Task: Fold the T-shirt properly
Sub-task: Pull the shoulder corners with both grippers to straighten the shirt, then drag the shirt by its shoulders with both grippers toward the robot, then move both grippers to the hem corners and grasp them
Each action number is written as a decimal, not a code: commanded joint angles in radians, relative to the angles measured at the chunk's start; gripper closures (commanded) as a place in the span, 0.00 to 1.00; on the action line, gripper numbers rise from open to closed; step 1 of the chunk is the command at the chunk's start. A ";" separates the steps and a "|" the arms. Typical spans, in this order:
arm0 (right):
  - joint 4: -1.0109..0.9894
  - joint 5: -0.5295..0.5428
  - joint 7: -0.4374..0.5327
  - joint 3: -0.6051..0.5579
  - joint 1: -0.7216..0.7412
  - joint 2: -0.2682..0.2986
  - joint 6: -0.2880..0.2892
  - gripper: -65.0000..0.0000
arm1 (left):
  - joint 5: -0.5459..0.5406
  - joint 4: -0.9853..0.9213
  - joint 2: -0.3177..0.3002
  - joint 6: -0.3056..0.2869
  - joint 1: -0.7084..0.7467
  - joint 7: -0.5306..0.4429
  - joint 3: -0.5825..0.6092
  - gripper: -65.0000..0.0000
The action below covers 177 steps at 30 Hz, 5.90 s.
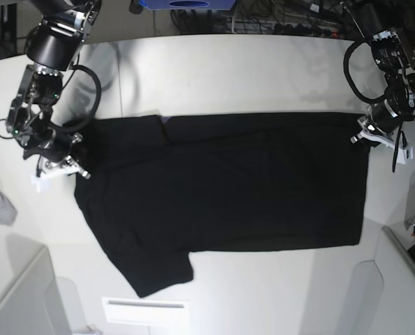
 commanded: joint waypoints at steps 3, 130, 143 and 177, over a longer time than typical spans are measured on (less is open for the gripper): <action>0.023 0.022 0.005 0.007 0.017 0.014 0.003 1.00 | -0.018 0.015 -0.021 -0.003 -0.010 -0.015 -0.010 1.00; 0.604 0.020 0.091 0.437 -0.583 -0.167 0.012 0.53 | 0.136 0.439 0.013 -0.009 0.527 -0.037 -0.332 0.21; 0.142 0.017 0.102 -0.042 0.011 0.111 0.009 0.53 | 0.143 0.431 -0.027 -0.009 0.370 -0.037 -0.334 0.97; -0.671 0.019 0.441 -0.764 0.485 0.177 0.073 0.68 | 0.145 0.069 -0.202 -0.006 0.154 -0.035 -0.265 0.37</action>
